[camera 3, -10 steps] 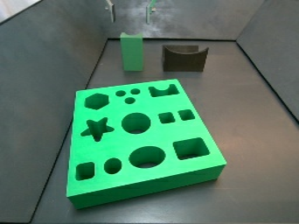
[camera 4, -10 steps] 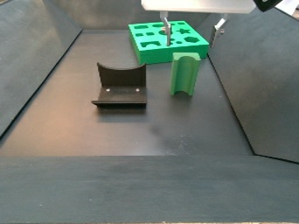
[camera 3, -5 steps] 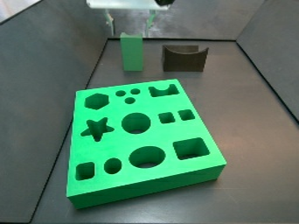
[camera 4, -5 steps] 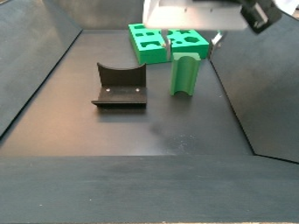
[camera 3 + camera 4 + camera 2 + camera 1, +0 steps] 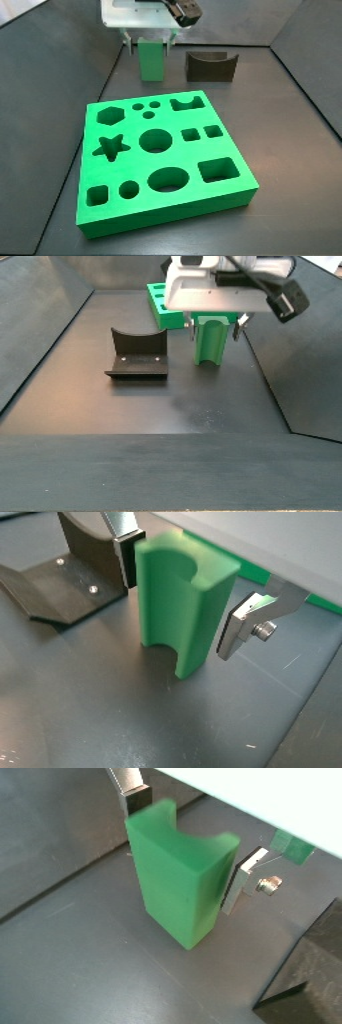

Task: Pick up the arch object. Move up. Place the arch object on the fixture. Regrasp the arch object. Rotate the arch object. Move to above the board. Insert the arch object.
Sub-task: Rotate the arch object, then move to above the board.

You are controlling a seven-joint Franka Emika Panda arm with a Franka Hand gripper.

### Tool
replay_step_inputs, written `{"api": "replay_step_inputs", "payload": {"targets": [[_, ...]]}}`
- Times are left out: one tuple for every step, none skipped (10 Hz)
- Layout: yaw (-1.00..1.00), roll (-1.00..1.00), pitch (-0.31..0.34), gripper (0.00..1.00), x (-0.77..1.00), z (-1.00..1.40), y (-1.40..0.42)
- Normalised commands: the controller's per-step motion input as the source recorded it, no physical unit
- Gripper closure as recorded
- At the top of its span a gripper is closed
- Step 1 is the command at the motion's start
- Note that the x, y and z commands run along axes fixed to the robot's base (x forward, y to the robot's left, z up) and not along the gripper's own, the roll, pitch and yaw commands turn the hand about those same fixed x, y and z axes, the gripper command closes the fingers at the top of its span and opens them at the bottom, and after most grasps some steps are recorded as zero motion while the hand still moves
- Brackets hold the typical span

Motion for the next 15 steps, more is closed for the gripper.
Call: {"api": "replay_step_inputs", "payload": {"targets": [[0.01, 0.18, 0.001, 1.00, 0.00, 0.00, 0.00], [0.27, 0.00, 0.139, 1.00, 0.01, 1.00, 0.04], [0.27, 0.00, 0.147, 1.00, 0.01, 1.00, 0.04], [0.21, -0.01, 0.142, 1.00, 0.01, 1.00, 0.04], [0.13, -0.04, 0.117, 1.00, 0.01, 1.00, 0.03], [0.08, -0.05, 0.101, 1.00, 0.01, 1.00, 0.03], [0.06, -0.06, 0.088, 1.00, 0.01, 1.00, 0.03], [0.04, -0.08, 0.077, 1.00, 0.01, 1.00, 0.02], [0.04, -0.09, 0.074, 1.00, 0.01, 1.00, 0.02], [0.02, -0.10, 0.066, 1.00, 0.01, 1.00, 0.02], [0.01, -0.12, 0.061, 1.00, 0.01, 1.00, 0.02], [0.00, -0.12, 0.062, 1.00, 0.01, 1.00, 0.02], [-0.01, -0.13, 0.064, 1.00, 0.01, 1.00, 0.02], [-0.01, -0.12, 0.062, 1.00, 0.01, 1.00, 0.02], [-0.02, -0.13, 0.058, 1.00, 0.01, 1.00, 0.02]]}}
